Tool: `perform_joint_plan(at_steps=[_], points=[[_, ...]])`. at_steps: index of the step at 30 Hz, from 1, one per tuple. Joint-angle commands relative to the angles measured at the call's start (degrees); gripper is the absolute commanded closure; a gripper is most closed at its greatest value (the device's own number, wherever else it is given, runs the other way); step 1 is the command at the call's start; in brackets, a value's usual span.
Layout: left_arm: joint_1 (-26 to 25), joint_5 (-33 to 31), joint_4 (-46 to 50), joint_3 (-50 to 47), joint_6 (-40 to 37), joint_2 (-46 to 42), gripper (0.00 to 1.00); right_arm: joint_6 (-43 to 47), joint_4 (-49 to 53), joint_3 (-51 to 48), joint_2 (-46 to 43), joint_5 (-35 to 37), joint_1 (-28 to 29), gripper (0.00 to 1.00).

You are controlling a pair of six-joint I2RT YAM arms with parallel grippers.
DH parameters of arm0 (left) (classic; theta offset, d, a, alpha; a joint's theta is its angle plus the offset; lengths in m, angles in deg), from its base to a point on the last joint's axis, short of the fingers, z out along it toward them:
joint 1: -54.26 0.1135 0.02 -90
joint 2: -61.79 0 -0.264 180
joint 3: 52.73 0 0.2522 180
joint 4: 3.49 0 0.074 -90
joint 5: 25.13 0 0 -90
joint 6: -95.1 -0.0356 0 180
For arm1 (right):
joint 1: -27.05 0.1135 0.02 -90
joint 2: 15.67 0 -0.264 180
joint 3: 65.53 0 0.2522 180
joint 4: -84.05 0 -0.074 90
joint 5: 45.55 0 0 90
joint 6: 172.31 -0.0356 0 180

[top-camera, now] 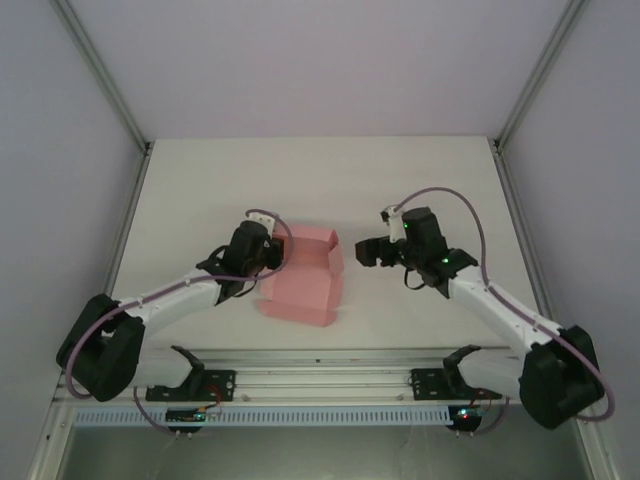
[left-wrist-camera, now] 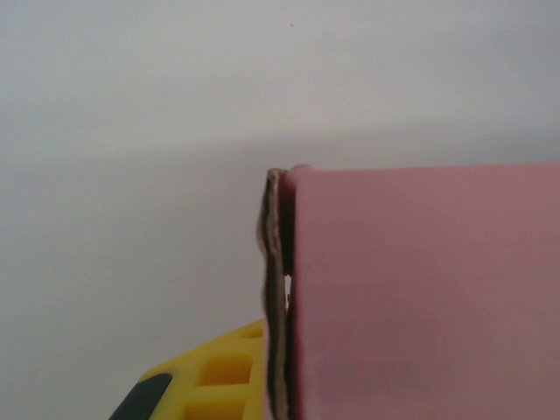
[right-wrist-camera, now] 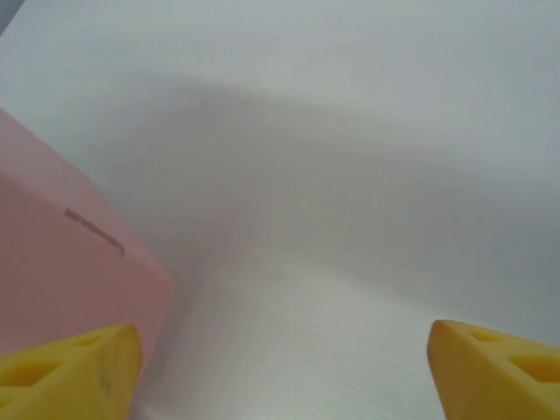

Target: Assemble paper box

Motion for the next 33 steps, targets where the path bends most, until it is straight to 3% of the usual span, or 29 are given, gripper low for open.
perform_joint_plan(at_steps=[1, 8, 15, 20, 24, 27, 31, 33], points=[[-0.1, 0.1, 0.3, 2.5, 1.3, -1.5, 1.00, 6.7, 2.3, -1.1, -2.6, -5.2, 0.5, 0.16], [-0.1, 3.5, -0.6, 2.5, 0.7, -1.5, 1.00, 14.0, -0.4, 4.6, 4.3, -13.8, 3.0, 0.19], [-0.2, 2.2, 0.9, 3.1, 1.7, -0.9, 1.00, 18.3, 1.7, 12.7, 14.5, -10.9, 9.0, 0.25], [-0.1, 1.7, 1.0, 3.2, 2.5, -1.3, 1.00, 15.2, -1.0, 13.7, 16.2, 1.8, 12.7, 0.32], [-0.1, 1.4, 1.9, 3.8, 2.9, -1.1, 1.00, 10.1, -0.4, 15.9, 17.8, 14.9, 15.7, 0.51], [-0.5, 0.0, 3.4, 4.6, 4.8, -0.9, 1.00, 4.9, -0.3, 17.3, 19.8, 31.0, 18.4, 0.72], [-3.2, -12.1, 11.1, 8.8, 11.3, 0.9, 1.00, -3.0, 4.2, 21.4, 26.0, 47.4, 19.8, 0.92], [-4.0, -17.4, 17.2, 11.8, 16.7, 2.6, 1.00, -10.6, 12.6, 24.9, 29.8, 53.6, 19.6, 0.97]])
